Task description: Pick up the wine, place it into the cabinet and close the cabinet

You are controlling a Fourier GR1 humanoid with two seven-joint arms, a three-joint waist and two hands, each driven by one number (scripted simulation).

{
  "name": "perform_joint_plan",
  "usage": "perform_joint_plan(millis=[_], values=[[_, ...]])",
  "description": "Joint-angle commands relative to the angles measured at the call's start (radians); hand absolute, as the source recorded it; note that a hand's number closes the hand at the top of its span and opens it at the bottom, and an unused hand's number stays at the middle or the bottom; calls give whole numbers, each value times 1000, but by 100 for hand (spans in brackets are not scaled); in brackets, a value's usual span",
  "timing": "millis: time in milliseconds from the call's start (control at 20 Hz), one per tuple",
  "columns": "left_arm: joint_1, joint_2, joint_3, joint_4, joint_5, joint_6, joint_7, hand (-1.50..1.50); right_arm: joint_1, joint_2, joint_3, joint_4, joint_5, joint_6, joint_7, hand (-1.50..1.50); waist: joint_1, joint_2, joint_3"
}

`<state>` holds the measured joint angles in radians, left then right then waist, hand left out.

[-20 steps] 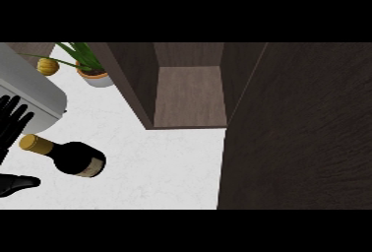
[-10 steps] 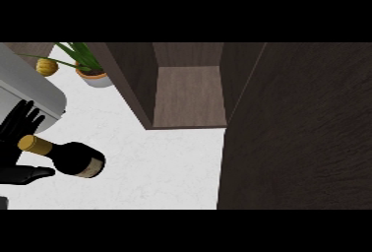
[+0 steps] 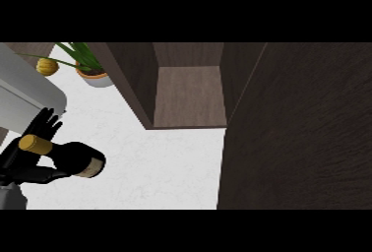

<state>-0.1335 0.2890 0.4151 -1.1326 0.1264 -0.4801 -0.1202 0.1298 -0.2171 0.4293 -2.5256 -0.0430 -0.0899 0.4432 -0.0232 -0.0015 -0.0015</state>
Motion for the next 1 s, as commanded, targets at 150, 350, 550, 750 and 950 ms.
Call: perform_joint_plan(millis=[150, 350, 550, 750, 950], values=[[-46, -24, -48, 144, -76, 15, -123, -150, 32, -41, -43, -238, -64, 4, 101, -150, 4, 1, 0], [-34, 23, -27, 214, -70, -30, -187, -150, 57, -15, 25, -216, 2, -18, 68, -150, 9, 0, 1], [-60, -20, -56, 290, -106, -2, -236, -150, 70, -39, -8, -258, -38, -7, 81, -150, 2, -1, 0], [-26, -21, -20, 324, -47, -46, -258, -150, 95, -39, -15, -182, -40, 17, -7, -150, 12, -1, 2], [-81, -40, -10, 396, -45, -11, -271, -150, 22, -14, 40, -255, 11, -48, 133, -150, 7, -2, -1]])
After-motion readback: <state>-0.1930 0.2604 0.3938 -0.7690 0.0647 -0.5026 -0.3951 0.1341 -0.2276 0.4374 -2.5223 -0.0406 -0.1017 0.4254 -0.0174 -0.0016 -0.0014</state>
